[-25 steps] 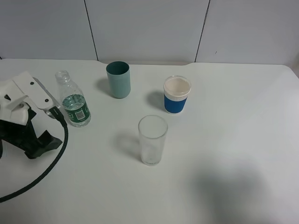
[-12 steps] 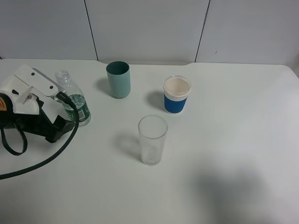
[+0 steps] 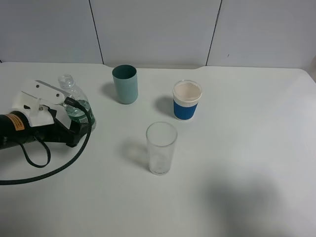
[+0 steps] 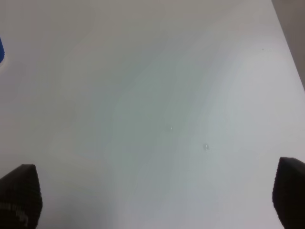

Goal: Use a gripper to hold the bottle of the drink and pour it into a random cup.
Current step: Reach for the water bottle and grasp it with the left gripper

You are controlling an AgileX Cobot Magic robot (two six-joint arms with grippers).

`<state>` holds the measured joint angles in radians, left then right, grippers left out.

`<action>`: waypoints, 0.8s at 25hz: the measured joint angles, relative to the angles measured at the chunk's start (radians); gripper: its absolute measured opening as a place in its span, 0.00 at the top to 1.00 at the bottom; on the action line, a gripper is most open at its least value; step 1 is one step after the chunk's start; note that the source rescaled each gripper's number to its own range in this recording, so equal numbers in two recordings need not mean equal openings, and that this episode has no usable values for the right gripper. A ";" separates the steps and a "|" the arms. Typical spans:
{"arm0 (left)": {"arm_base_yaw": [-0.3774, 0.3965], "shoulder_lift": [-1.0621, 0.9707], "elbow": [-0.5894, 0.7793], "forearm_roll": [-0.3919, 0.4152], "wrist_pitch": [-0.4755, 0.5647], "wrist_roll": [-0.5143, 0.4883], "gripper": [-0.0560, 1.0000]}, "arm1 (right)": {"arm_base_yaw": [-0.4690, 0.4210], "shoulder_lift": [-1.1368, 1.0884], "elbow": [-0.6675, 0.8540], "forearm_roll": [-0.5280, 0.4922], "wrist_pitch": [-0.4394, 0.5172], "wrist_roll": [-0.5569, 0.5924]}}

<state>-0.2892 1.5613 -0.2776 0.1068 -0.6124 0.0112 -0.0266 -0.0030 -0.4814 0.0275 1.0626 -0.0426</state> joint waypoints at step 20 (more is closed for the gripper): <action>0.044 0.383 0.002 0.075 -0.592 -0.080 0.07 | 0.000 0.000 0.000 0.000 0.000 0.000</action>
<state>-0.2457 1.9446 -0.2753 0.1816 -1.2047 -0.0684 -0.0266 -0.0030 -0.4814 0.0275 1.0626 -0.0426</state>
